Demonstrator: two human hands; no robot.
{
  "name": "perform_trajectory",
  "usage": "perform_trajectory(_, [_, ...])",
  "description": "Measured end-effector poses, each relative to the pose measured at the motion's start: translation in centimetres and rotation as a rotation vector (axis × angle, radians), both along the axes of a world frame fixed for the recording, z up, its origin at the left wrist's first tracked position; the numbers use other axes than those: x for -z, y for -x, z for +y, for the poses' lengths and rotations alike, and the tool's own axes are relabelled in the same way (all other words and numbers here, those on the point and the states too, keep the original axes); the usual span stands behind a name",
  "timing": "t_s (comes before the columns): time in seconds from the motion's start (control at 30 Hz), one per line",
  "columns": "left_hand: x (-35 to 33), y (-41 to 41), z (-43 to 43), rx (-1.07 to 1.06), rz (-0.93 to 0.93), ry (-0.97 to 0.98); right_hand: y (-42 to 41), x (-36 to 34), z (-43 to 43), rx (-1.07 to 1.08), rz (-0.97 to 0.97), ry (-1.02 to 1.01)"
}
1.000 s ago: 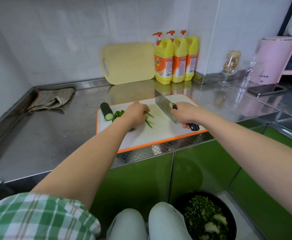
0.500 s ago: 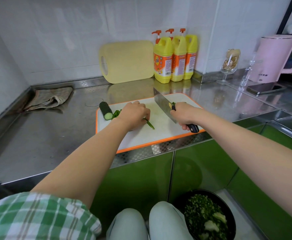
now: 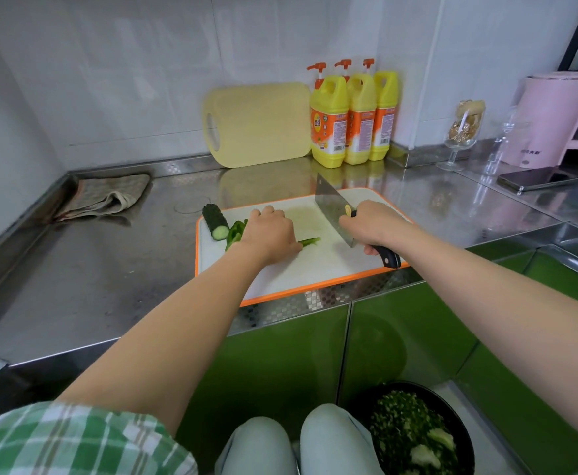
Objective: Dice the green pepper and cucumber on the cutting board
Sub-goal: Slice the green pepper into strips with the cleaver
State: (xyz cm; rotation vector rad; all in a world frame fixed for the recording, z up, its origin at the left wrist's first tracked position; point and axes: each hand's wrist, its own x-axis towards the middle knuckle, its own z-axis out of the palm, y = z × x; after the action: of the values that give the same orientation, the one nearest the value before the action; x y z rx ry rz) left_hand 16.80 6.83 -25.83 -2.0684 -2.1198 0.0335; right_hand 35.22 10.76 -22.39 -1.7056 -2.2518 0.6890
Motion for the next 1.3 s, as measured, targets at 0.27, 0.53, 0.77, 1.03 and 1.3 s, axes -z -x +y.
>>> perform_trajectory(0.27, [0.6, 0.3, -1.4, 0.055, -0.134, -0.258, 1.4, 0.3, -0.9, -0.058, -0.001, -0.056])
perform_trajectory(0.53, [2.0, -0.1, -1.7, 0.002, -0.229, -0.363, 1.6, -1.2, -2.0, -0.144, -0.087, -0.043])
perform_trajectory(0.77, [3.2, 0.0, -2.3, -0.014, -0.251, -0.456, 2.2, -1.6, -3.0, -0.176, -0.095, -0.043])
perform_trajectory(1.03, [3.2, 0.2, -2.4, 0.008, -0.267, -0.457, 2.0, -1.0, -1.9, -0.177, -0.054, 0.045])
perform_trajectory(1.3, [2.8, -0.1, -2.3, -0.011, -0.261, -0.436, -1.7, -0.4, 0.9, 0.020, 0.007, 0.000])
